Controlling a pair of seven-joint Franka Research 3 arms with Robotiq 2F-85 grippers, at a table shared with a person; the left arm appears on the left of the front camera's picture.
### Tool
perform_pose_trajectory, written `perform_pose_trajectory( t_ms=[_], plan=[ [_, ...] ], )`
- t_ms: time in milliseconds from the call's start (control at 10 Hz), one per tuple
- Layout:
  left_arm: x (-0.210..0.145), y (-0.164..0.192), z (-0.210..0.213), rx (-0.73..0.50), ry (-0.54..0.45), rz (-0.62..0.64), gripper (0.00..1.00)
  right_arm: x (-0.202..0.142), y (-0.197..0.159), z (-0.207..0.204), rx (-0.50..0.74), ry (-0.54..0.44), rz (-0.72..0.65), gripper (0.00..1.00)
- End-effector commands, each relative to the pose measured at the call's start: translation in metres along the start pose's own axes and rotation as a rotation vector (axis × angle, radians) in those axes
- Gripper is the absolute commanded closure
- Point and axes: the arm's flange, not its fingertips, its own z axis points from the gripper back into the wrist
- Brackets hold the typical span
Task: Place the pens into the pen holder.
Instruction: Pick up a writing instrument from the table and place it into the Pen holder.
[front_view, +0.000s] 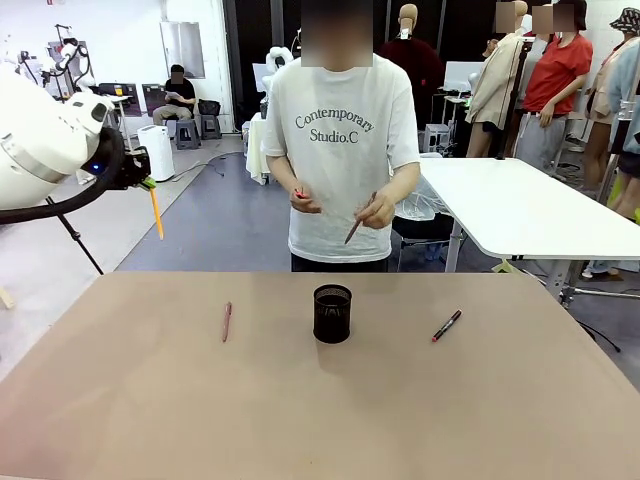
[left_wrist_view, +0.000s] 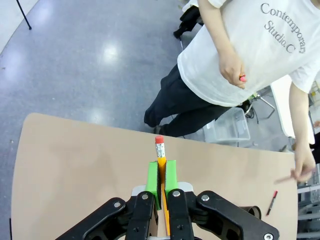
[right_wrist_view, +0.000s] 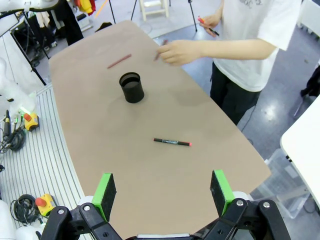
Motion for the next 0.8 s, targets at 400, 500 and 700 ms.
perform_pose_trajectory(
  t_ms=[400, 500, 700],
  plan=[
    [0.0027, -0.0026, -0.0006, 0.005, 0.012, 0.007, 1.0, 0.0005, 0.0031, -0.0009, 0.0, -0.007, 0.01, 0.0],
    [0.0027, -0.0026, -0.0006, 0.005, 0.012, 0.007, 1.0, 0.0005, 0.0031, -0.0009, 0.0, -0.007, 0.01, 0.0],
    [0.0027, -0.0026, -0.0006, 0.005, 0.012, 0.007, 1.0, 0.0005, 0.0031, -0.0009, 0.0, -0.007, 0.01, 0.0]
  ],
)
